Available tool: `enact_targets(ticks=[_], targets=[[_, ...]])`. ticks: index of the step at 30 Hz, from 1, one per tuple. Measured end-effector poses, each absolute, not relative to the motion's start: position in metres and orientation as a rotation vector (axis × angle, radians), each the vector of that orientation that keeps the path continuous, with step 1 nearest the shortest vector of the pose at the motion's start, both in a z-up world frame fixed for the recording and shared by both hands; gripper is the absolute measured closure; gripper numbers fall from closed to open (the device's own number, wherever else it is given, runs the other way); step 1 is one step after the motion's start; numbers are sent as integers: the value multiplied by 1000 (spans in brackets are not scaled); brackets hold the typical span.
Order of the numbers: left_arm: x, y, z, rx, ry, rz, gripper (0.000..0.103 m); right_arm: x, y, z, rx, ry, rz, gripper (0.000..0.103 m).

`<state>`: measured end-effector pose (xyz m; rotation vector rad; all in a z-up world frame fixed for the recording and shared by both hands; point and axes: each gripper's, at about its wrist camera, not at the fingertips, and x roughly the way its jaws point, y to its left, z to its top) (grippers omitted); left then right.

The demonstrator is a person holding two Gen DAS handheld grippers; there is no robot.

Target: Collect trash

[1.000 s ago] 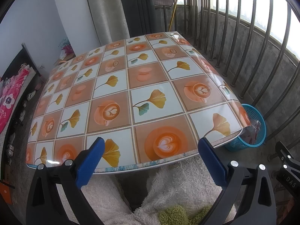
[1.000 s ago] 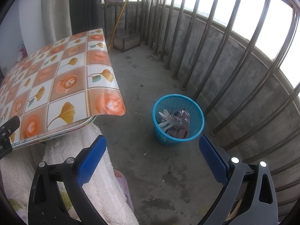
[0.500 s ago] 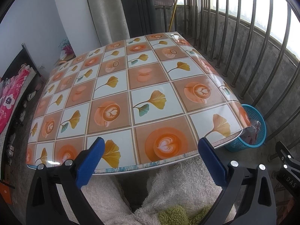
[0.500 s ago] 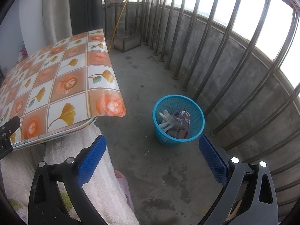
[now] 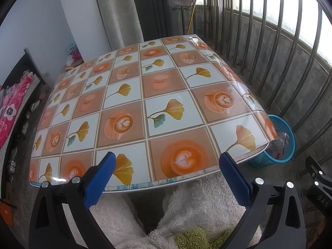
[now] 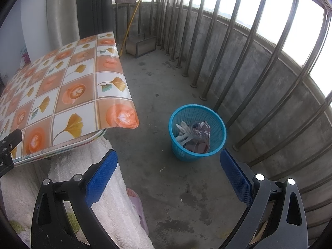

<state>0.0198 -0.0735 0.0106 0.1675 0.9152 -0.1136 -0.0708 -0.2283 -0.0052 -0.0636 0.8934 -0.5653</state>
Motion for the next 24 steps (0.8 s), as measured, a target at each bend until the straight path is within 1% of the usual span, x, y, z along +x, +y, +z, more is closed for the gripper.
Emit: enact_targets(ticks=[24], targets=[[19,-71,10,169,915,-113,6,-71,-227,-6,-63,892,-567,8]])
